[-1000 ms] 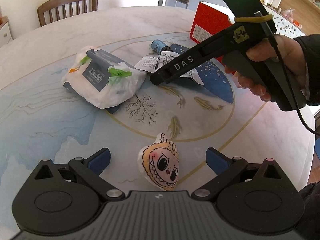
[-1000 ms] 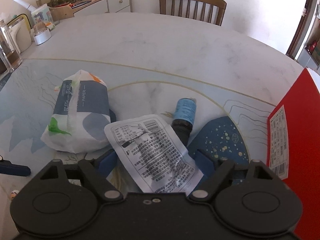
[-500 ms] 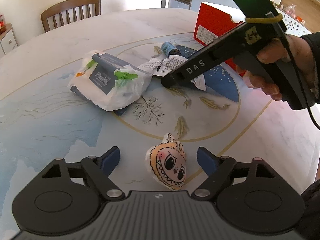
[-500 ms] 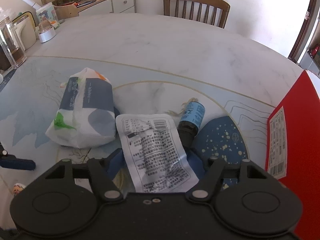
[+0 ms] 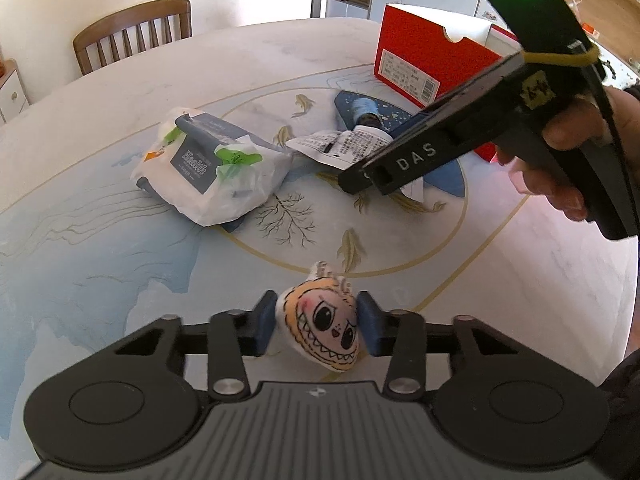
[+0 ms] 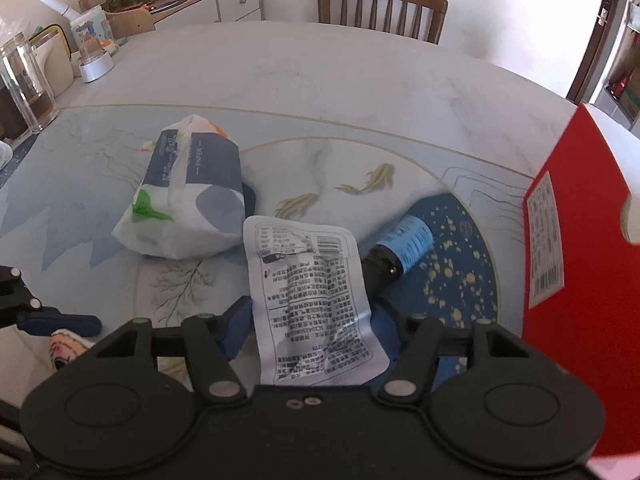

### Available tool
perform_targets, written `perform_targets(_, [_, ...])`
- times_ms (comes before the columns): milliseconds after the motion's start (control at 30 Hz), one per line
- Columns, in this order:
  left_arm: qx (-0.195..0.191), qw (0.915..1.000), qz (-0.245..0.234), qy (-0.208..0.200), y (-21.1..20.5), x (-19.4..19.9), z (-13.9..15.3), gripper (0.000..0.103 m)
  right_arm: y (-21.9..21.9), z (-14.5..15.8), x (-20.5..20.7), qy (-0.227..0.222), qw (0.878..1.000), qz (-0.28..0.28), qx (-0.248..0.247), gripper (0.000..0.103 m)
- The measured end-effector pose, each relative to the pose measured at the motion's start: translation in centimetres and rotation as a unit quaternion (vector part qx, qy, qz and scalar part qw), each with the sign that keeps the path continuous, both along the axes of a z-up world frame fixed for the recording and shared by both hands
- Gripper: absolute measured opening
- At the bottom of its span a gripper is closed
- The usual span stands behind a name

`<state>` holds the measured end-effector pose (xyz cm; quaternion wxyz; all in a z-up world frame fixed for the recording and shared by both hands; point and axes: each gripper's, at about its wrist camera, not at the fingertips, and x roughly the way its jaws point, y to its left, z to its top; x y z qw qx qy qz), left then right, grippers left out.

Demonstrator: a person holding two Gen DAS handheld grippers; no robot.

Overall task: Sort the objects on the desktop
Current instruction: 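Grasp the cartoon-face plush with the left tool while the right approaches the white printed packet, then lift the plush with the left tool while the right closes on the white printed packet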

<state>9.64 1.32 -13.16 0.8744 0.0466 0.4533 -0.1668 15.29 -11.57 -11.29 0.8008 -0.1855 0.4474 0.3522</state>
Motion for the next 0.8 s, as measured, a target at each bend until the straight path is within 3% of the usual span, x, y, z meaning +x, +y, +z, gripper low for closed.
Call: perform_targets(800, [-0.021,0.9991,0.036,-0.012,0.8,-0.4,1.3,0.036,-3.4,3.0,-4.8,0.032,0.999,-0.029,0.024,0.061])
